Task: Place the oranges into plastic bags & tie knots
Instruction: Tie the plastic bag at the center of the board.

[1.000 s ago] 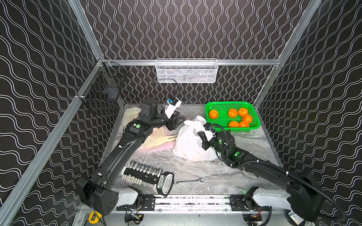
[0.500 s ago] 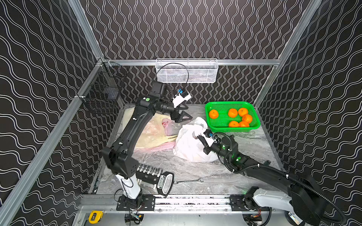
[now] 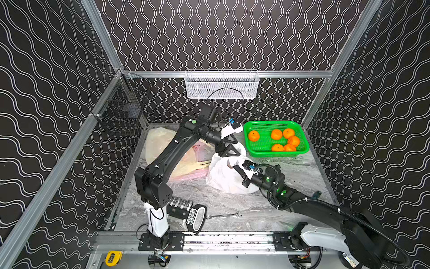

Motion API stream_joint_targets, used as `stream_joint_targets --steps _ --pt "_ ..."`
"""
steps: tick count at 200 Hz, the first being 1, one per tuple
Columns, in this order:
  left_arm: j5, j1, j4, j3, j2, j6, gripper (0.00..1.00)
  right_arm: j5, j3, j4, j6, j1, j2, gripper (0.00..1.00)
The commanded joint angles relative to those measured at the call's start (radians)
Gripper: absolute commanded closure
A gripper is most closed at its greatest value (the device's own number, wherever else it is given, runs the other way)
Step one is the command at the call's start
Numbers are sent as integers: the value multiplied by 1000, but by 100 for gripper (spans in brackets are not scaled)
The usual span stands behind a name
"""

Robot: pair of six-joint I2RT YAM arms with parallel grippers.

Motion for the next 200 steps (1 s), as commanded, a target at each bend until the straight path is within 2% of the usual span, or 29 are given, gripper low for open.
stream_joint_targets --steps 1,32,86,152,200 --pt "-18 1 -21 5 5 32 17 -36 15 63 -29 0 13 100" --pt "-22 1 -37 -15 9 50 16 -45 40 49 -38 0 31 100" --pt "-117 2 -4 -102 -25 60 15 -23 22 -1 -53 1 -1 100" --pt "-143 2 -29 -97 -2 71 26 24 21 -44 -59 0 -15 100" --pt "-170 0 -36 -108 -13 84 39 40 33 -58 -68 0 -7 100"
